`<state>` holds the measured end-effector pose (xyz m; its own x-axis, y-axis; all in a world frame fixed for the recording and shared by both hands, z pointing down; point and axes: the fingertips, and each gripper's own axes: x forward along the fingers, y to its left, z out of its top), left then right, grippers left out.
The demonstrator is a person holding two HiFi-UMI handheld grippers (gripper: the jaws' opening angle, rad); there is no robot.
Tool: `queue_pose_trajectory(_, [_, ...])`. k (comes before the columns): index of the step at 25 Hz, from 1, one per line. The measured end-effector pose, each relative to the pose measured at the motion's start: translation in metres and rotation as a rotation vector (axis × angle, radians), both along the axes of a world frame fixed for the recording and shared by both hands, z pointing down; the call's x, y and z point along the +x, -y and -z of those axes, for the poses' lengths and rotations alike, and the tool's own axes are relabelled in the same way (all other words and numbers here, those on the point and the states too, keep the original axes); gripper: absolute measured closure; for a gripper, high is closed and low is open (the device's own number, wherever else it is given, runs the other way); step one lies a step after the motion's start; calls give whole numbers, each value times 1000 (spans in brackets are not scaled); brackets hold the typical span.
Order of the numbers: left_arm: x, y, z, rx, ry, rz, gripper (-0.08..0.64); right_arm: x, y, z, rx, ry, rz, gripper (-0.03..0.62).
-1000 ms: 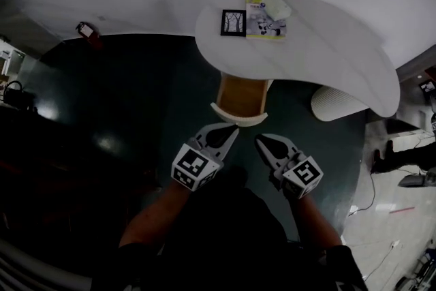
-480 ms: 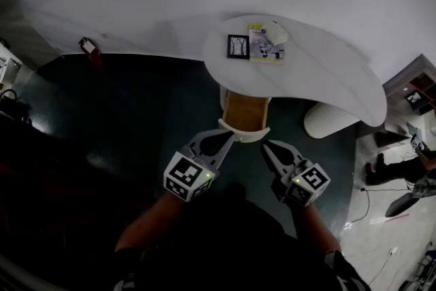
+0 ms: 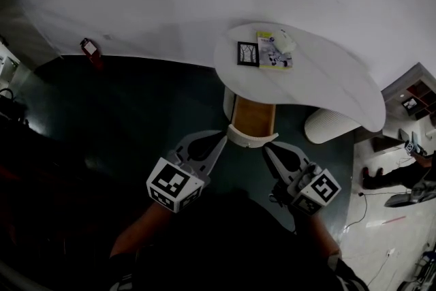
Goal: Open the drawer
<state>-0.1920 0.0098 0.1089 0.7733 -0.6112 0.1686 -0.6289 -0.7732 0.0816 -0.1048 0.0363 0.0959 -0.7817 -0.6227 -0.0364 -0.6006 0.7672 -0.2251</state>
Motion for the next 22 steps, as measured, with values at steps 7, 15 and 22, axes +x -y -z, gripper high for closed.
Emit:
queue_pose_trajectory(7, [-18,-11,12,20,7,-1,549,-17,-5,14,5,-61,1,575])
queue_pose_trajectory(15, [-29,-9,8,0,2,31,549,-25,-5,11,-4,-86,1,577])
queue_pose_trajectory(22, [-37,-1,4,2,-18,80,549,-22,2,6,-16,-67,-22,577])
